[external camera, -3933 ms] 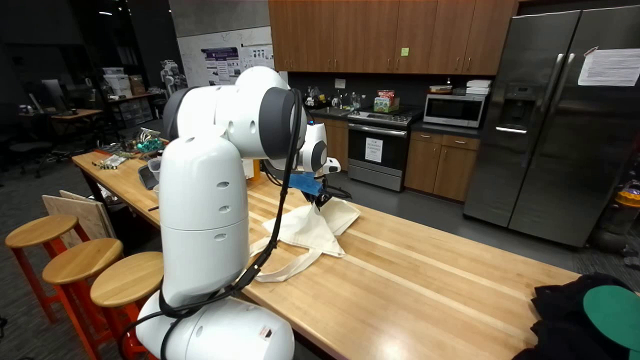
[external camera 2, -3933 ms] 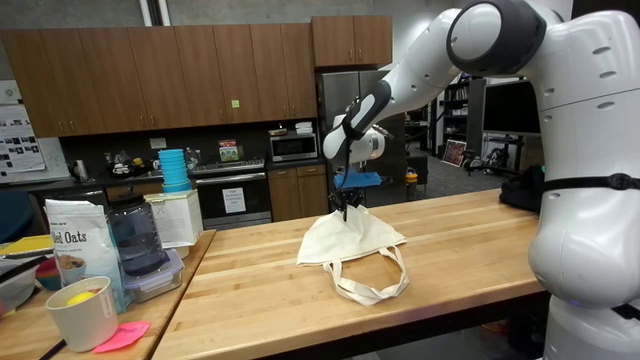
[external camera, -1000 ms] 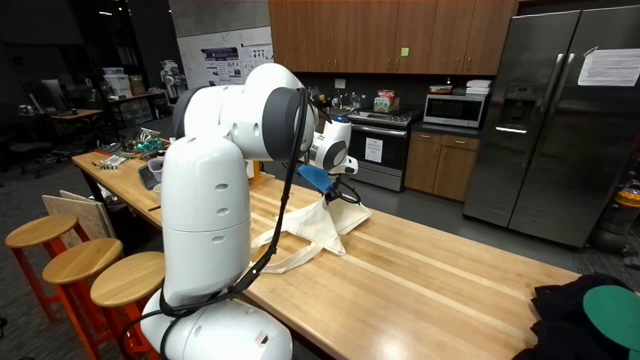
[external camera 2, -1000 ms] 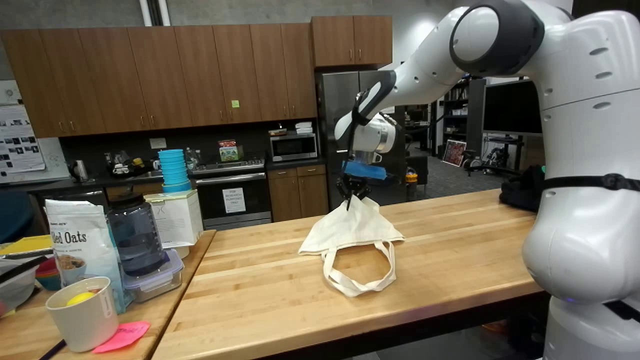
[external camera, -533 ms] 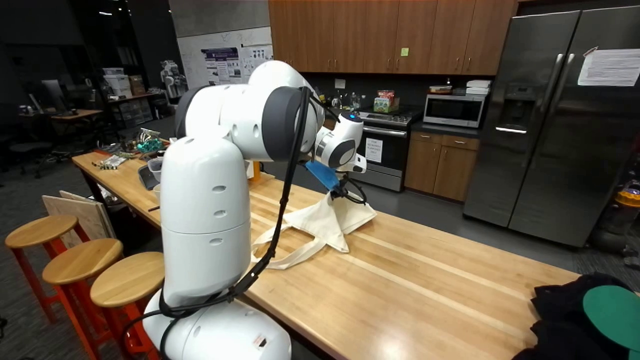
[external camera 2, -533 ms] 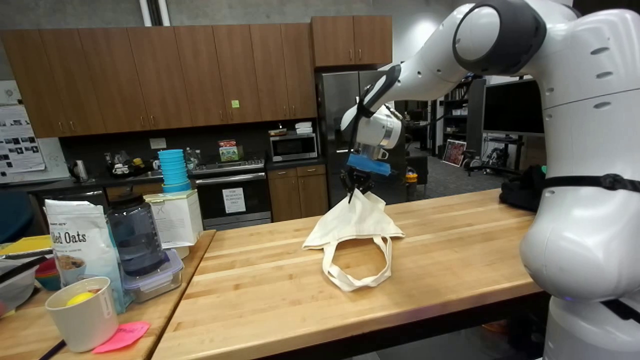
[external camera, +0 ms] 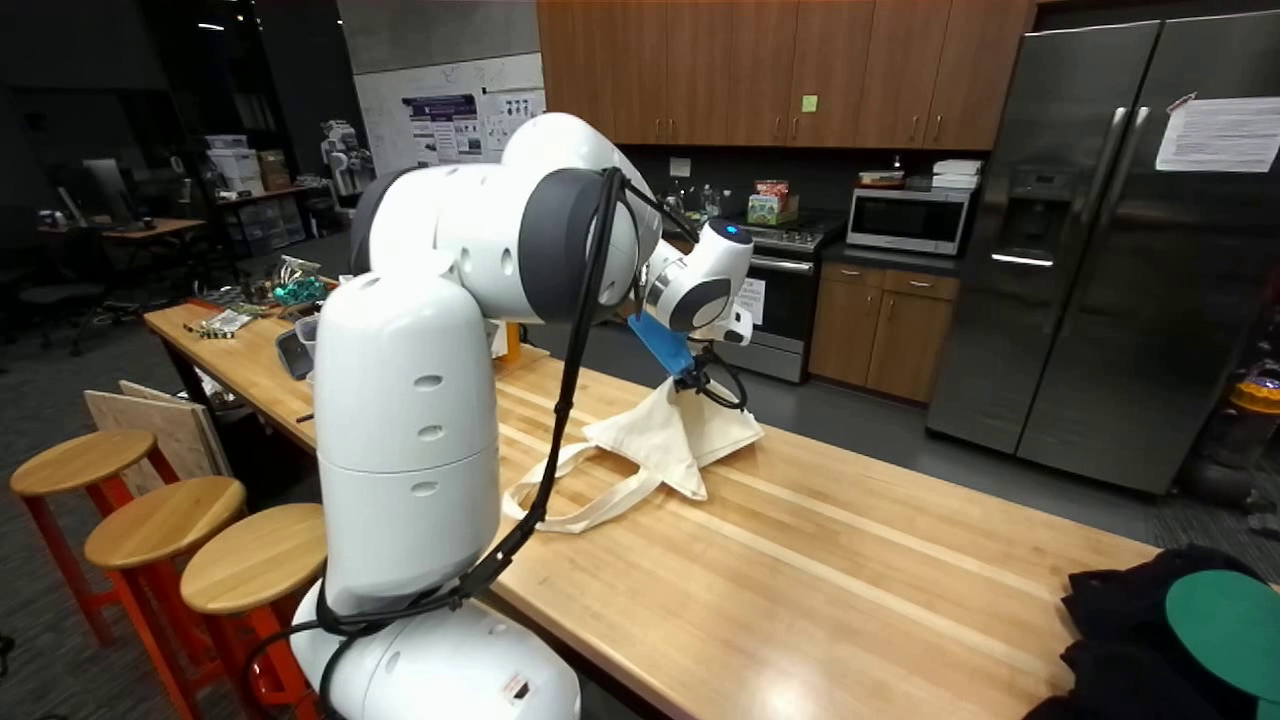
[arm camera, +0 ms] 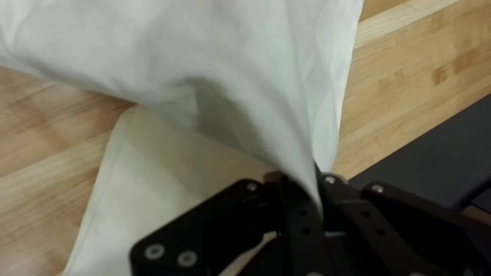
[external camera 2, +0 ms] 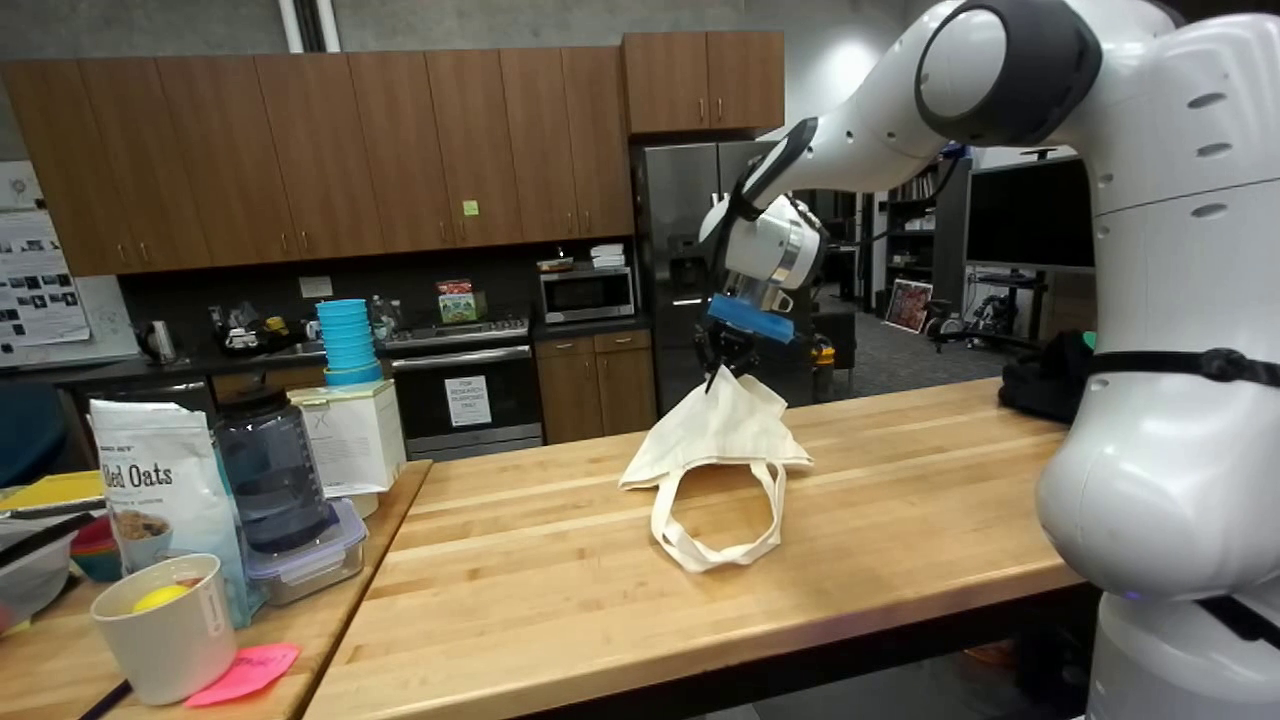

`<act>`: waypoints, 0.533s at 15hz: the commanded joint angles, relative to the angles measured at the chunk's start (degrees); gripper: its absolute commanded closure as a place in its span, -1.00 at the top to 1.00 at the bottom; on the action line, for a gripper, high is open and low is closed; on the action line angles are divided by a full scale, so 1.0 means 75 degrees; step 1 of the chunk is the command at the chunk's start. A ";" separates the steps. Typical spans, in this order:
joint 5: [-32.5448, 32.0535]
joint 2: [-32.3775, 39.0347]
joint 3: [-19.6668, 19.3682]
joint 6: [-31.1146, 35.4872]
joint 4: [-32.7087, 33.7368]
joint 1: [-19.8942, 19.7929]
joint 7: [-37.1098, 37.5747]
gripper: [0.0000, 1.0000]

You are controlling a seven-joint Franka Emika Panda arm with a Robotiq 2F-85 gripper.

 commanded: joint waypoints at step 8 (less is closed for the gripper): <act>0.0817 -0.0225 -0.0229 -0.0306 -0.0010 -0.0342 -0.0403 -0.98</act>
